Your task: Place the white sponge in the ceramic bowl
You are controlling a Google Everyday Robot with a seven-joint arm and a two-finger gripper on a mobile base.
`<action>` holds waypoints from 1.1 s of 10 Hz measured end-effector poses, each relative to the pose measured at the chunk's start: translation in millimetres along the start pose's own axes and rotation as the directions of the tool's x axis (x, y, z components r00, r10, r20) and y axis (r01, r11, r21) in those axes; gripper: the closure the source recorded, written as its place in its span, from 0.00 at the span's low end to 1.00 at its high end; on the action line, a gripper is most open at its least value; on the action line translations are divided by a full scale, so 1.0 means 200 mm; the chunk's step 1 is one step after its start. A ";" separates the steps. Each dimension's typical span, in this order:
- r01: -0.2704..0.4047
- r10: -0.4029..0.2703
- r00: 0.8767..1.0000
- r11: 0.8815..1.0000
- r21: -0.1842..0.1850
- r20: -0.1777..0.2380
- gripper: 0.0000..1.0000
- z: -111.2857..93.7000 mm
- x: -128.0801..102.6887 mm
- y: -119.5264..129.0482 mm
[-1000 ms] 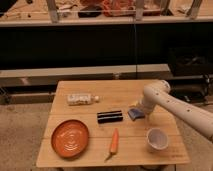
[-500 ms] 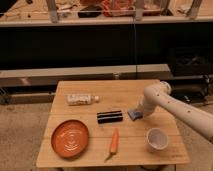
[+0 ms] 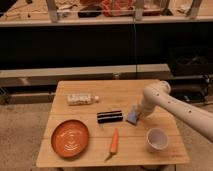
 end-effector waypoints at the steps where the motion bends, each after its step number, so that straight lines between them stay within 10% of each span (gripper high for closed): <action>1: 0.001 -0.001 1.000 1.000 0.002 0.000 1.00 -0.02 -0.01 0.00; 5: 0.031 -0.031 1.000 1.000 0.000 0.000 0.74 -0.03 -0.03 0.00; 11: 0.082 -0.082 0.997 0.997 -0.005 0.002 0.67 -0.07 -0.09 -0.04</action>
